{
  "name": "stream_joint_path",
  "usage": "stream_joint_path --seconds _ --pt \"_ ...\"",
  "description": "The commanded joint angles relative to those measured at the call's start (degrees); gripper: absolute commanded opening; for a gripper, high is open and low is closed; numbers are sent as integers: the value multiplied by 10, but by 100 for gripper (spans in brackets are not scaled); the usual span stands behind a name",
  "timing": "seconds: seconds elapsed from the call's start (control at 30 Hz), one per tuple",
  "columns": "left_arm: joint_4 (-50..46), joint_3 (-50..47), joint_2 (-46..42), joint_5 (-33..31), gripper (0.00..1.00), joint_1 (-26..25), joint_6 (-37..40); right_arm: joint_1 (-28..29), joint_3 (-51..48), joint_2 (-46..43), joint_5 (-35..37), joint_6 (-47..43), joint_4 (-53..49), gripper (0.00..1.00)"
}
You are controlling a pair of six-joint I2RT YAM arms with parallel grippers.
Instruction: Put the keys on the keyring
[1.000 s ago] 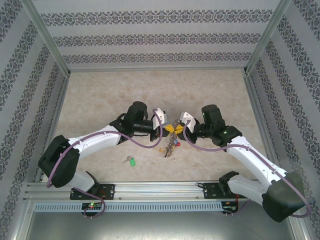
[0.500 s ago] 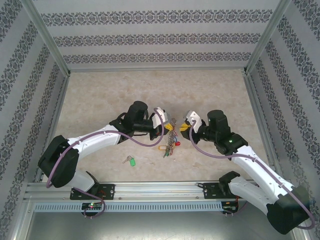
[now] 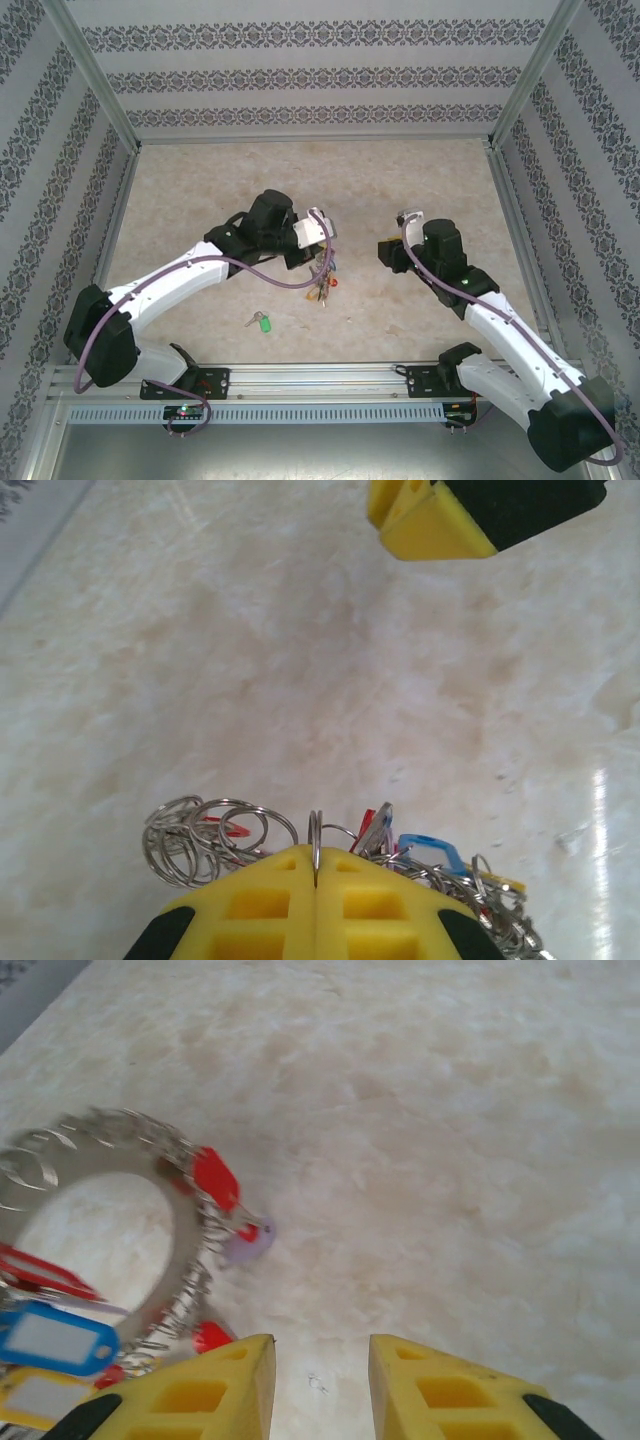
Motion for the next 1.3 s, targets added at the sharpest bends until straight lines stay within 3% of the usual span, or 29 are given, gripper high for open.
stream_joint_path --seconds 0.0,0.23,0.4,0.73,0.8,0.97,1.03,1.1,1.27 --pt "-105 59 12 -66 0 6 90 -18 26 29 29 81 -39 32" --pt "-225 170 144 -96 0 -11 156 -65 30 65 16 140 -48 35" --pt "-251 231 244 -110 0 -42 163 -88 19 54 9 154 -63 36" --pt "-287 359 378 -66 0 -91 147 -147 -22 23 -16 169 -69 36" --pt "-289 363 392 -53 4 -94 143 -150 -23 21 -17 167 -72 36" --pt "-244 343 373 23 23 -96 82 -160 -30 7 -3 165 -79 40" --pt "-183 307 335 66 28 -92 47 -165 -31 1 -3 165 -77 45" --pt "-104 257 291 100 42 -85 2 -168 -30 -6 -10 169 -74 50" --pt "55 129 178 101 43 -51 -116 -172 -27 -39 -69 200 -41 65"
